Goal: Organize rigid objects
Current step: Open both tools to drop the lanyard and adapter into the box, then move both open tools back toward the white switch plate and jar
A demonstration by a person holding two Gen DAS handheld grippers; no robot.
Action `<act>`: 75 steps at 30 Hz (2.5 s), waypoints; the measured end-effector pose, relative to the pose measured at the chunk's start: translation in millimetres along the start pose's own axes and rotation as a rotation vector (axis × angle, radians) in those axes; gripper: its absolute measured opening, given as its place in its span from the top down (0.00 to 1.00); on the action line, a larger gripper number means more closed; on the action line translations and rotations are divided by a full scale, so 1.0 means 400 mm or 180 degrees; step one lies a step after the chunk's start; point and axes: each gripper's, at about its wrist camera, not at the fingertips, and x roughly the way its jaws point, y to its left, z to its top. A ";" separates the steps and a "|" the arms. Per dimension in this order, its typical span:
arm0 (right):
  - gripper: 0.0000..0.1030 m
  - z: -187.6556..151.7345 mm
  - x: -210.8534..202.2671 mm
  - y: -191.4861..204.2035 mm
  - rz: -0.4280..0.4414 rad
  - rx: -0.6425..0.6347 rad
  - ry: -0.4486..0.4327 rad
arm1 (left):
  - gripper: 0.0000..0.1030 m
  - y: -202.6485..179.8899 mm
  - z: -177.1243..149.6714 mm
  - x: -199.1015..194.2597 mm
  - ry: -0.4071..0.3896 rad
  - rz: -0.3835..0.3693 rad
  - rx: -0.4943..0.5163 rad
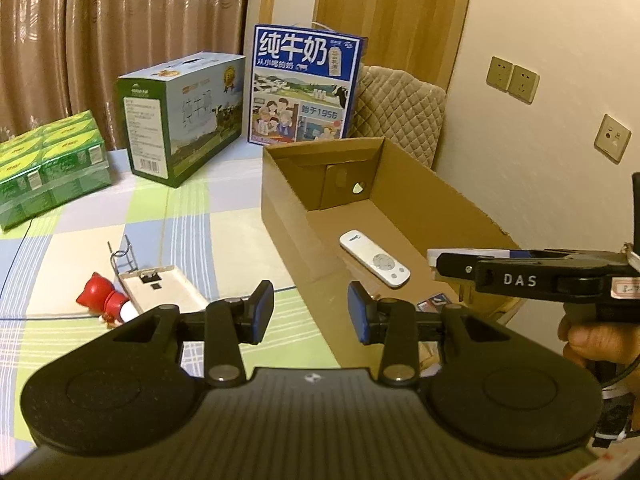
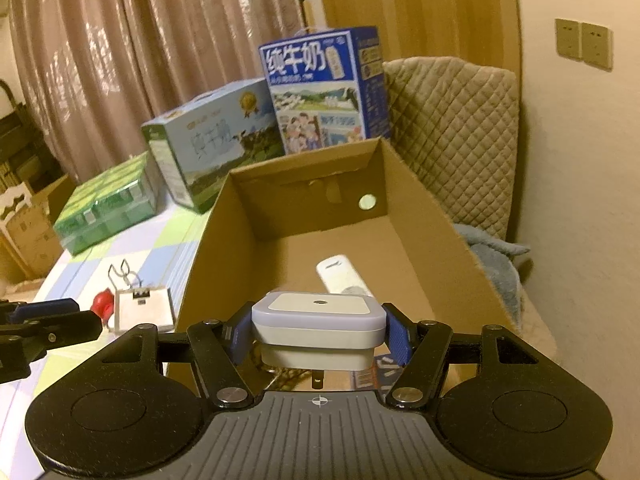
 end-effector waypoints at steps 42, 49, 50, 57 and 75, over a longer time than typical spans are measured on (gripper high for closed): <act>0.28 -0.157 -0.285 0.293 0.0406 0.0116 -0.0140 | 0.47 0.259 -0.201 -0.340 -0.0017 0.0654 -0.0443; 0.28 -0.171 -0.268 0.342 0.0528 0.0028 -0.0085 | 0.47 0.299 -0.202 -0.355 -0.0037 0.0712 -0.0522; 0.28 -0.173 -0.265 0.346 0.0545 0.0026 -0.0077 | 0.47 0.303 -0.202 -0.355 -0.0040 0.0717 -0.0518; 0.28 -0.184 -0.240 0.369 0.0574 -0.0023 0.0004 | 0.45 0.320 -0.203 -0.349 -0.0028 0.0732 -0.0483; 0.24 -0.165 -0.137 0.444 0.0679 -0.0258 0.0104 | 0.41 0.398 -0.198 -0.278 0.0073 0.0773 -0.0452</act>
